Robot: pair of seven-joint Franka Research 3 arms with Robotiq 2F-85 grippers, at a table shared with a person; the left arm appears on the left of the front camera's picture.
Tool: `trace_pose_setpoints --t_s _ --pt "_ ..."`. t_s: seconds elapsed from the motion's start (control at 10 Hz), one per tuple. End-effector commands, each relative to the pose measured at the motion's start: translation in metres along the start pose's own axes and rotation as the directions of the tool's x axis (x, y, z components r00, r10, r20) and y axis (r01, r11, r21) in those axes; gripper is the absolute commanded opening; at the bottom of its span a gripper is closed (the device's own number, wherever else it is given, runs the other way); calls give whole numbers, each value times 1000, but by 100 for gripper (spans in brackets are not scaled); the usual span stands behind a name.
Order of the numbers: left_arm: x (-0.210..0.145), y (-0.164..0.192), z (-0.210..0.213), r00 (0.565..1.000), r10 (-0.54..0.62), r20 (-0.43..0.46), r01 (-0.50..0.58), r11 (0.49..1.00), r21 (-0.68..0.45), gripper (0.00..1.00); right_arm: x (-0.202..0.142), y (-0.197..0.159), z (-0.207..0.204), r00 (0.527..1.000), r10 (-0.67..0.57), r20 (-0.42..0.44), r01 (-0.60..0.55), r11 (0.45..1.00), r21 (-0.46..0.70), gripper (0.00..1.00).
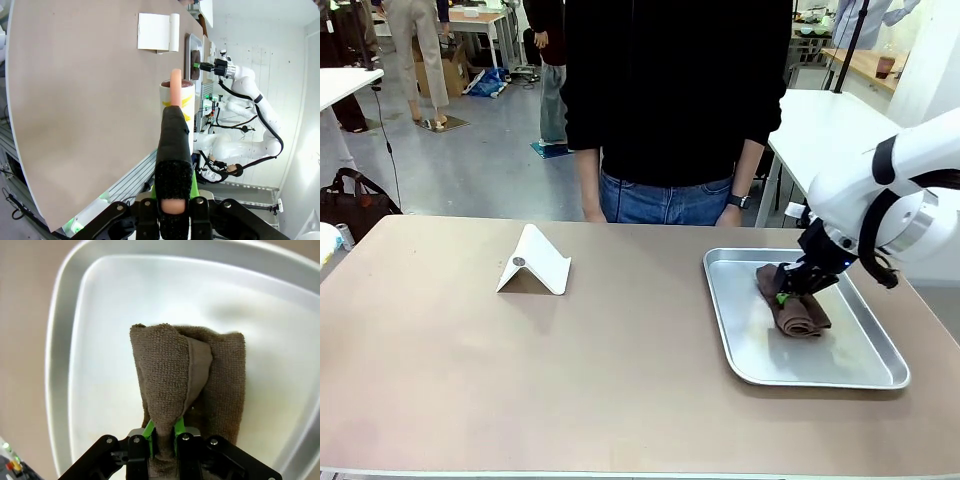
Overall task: Clean the surface of the table.
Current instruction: Clean the area not pointed to by the person.
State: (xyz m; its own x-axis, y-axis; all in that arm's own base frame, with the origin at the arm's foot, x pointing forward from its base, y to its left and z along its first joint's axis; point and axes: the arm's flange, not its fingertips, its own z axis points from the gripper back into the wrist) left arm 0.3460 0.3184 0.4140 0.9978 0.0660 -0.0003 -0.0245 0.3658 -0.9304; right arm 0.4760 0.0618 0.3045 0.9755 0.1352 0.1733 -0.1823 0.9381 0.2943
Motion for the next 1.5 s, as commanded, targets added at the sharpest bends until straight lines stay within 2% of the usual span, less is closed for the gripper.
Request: trace_pose_setpoints --t_s 0.0,0.2,0.4,0.5,0.7,0.9,1.2,1.3,1.4 --pt "-2 -5 0 1000 -1 6 1 1000 -3 22 -7 -32 5 996 -86 24 87 994 -64 12" --pt "-2 -5 0 1000 -1 6 1 1000 -3 22 -10 -48 22 988 -143 59 143 990 7 12" --pt "-2 -5 0 1000 -1 6 1 1000 -3 22 -15 -60 50 976 -196 96 172 960 219 12" --pt "-2 -5 0 1000 -1 6 1 1000 -3 22 -19 -67 67 965 -236 117 184 920 346 12" --pt "-2 -5 0 1000 -1 6 1 1000 -3 22 -42 -77 99 957 -270 102 156 782 603 12" --pt "-2 -5 0 1000 -1 6 1 1000 -3 22 -72 -86 122 966 -252 53 115 605 788 12" --pt "-2 -5 0 1000 -1 6 1 1000 -3 22 -106 -108 145 992 -126 2 41 336 941 12" --pt "-2 -5 0 1000 -1 6 1 1000 -3 22 -116 -120 148 996 -94 -2 29 281 959 12" --pt "-2 -5 0 1000 -1 6 1 1000 -3 22 -128 -136 150 993 -116 3 28 266 963 12"
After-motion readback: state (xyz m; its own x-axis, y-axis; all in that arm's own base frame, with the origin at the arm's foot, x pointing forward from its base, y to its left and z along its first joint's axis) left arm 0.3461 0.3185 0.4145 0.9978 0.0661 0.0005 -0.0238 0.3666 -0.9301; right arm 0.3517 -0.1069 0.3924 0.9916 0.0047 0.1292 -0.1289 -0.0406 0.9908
